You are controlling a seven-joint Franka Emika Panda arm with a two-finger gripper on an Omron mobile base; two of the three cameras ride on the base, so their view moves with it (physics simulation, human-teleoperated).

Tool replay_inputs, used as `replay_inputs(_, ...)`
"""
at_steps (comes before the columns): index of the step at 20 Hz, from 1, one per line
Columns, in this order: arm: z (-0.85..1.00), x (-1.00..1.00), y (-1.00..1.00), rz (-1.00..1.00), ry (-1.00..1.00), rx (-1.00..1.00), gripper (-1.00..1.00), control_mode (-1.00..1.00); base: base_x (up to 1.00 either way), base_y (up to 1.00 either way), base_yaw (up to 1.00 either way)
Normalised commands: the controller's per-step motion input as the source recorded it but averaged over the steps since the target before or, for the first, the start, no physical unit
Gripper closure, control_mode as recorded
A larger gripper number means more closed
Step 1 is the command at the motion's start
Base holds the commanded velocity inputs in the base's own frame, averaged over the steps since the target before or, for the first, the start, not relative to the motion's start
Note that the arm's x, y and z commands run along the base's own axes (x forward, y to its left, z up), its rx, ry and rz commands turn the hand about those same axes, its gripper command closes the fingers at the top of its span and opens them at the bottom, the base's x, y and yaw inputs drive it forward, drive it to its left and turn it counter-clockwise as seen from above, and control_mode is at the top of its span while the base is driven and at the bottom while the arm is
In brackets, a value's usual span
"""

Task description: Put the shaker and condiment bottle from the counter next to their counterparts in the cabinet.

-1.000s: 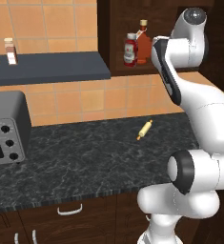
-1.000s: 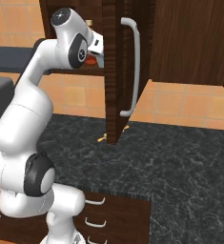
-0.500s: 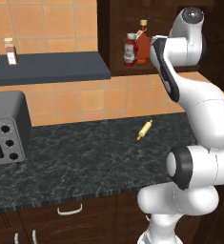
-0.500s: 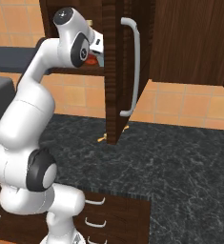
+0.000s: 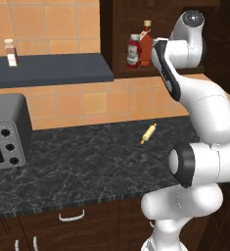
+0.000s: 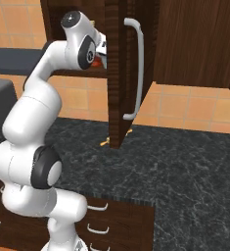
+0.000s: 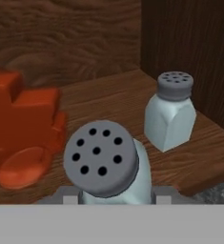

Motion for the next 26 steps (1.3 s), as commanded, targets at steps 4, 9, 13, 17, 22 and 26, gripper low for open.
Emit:
replay_inputs(4, 0.00, 0.23, -0.09, 0.00, 0.00, 0.02, 1.00, -1.00, 0.00, 0.00, 0.00)
replay_inputs(9, 0.00, 0.20, -0.07, 0.00, 0.00, 0.03, 1.00, -1.00, 0.00, 0.00, 0.00)
replay_inputs(13, 0.00, 0.27, -0.05, 0.00, 0.00, 0.01, 1.00, -1.00, 0.00, 0.00, 0.00)
replay_inputs(17, -0.01, 0.26, -0.05, 0.00, 0.00, 0.01, 1.00, -1.00, 0.00, 0.00, 0.00)
replay_inputs(22, -0.03, 0.16, -0.01, 0.00, 0.00, 0.01, -1.00, -1.00, 0.00, 0.00, 0.00)
replay_inputs(26, 0.00, 0.00, -0.05, 0.00, 0.00, 0.03, -1.00, -1.00, 0.00, 0.00, 0.00)
